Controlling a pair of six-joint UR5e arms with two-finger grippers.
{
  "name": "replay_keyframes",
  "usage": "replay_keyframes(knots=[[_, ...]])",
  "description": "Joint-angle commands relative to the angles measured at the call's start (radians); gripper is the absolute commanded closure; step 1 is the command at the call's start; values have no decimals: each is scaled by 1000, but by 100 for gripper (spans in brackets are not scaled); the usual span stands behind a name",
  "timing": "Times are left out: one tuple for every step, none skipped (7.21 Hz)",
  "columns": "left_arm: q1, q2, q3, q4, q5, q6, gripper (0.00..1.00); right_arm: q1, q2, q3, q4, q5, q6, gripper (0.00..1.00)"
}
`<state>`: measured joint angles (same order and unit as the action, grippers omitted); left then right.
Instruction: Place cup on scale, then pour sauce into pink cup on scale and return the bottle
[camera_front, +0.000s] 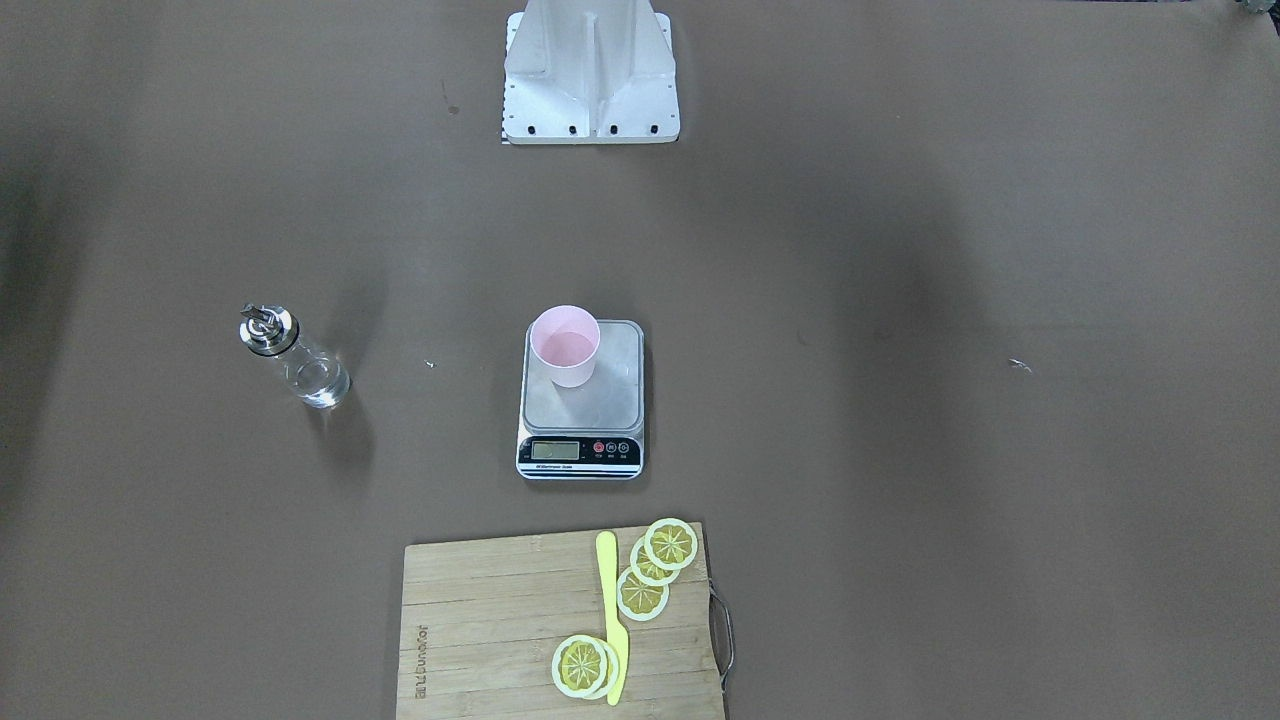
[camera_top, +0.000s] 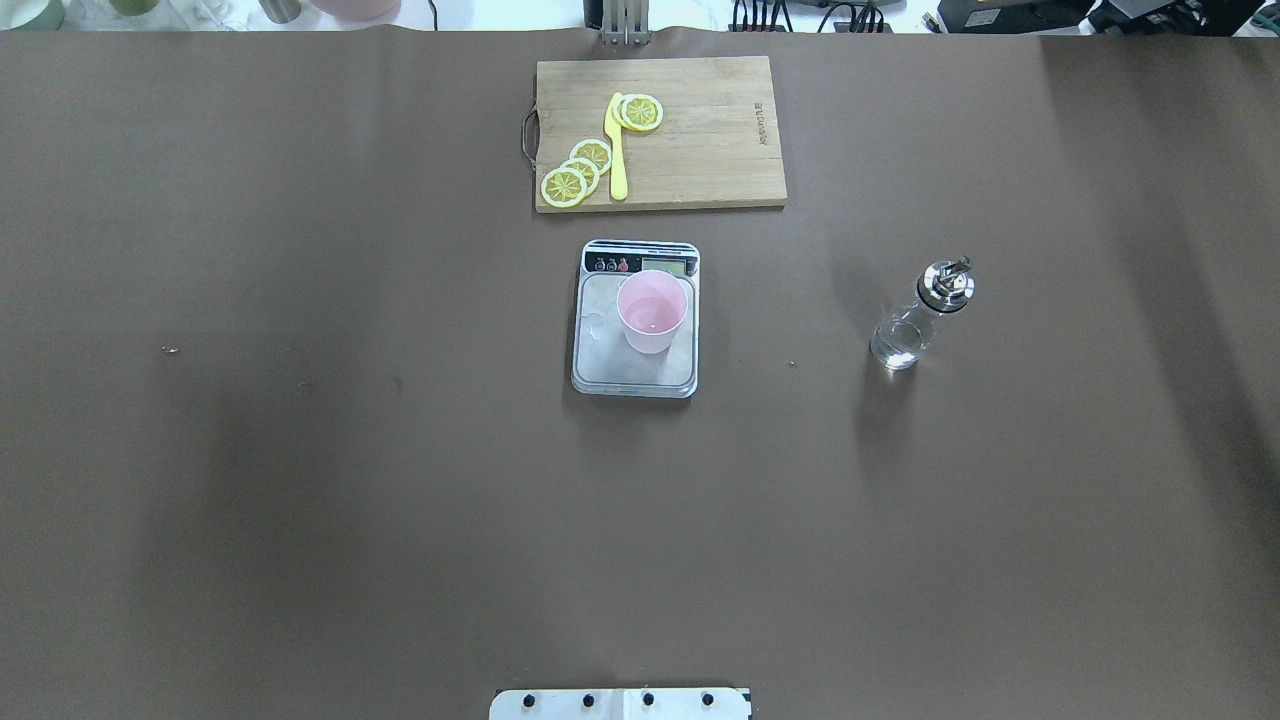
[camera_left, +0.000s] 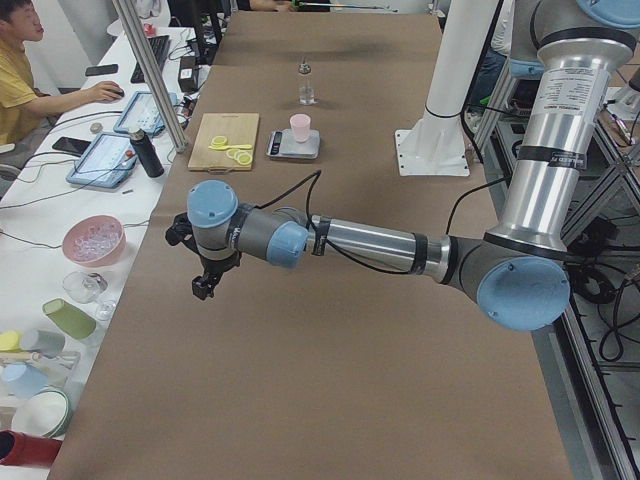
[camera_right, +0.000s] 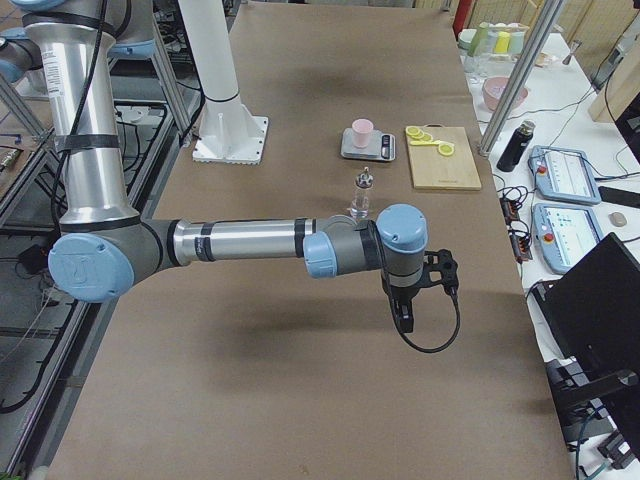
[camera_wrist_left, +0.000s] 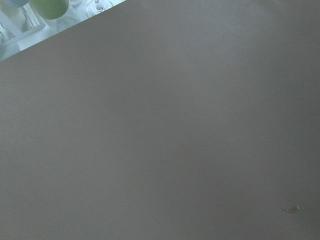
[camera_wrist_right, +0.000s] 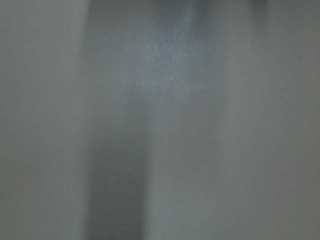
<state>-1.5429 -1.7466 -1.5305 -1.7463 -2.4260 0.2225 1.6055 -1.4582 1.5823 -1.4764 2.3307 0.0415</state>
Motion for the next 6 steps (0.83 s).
replay_keyframes(knots=[[1, 19, 10, 84, -4, 3, 0, 16, 13, 24, -56, -60, -46, 0], [3, 24, 33, 129, 2, 3, 0, 25, -1, 25, -67, -48, -46, 0], [0, 25, 74, 133, 2, 1, 0, 28, -17, 25, -68, -47, -46, 0], [0, 32, 94, 134, 1, 0, 0, 33, -34, 25, -70, -50, -48, 0], [0, 47, 96, 131, 1, 0, 0, 50, -57, 33, -70, -36, -49, 0], [0, 47, 93, 131, 2, 0, 0, 47, -77, 51, -70, -36, -49, 0]])
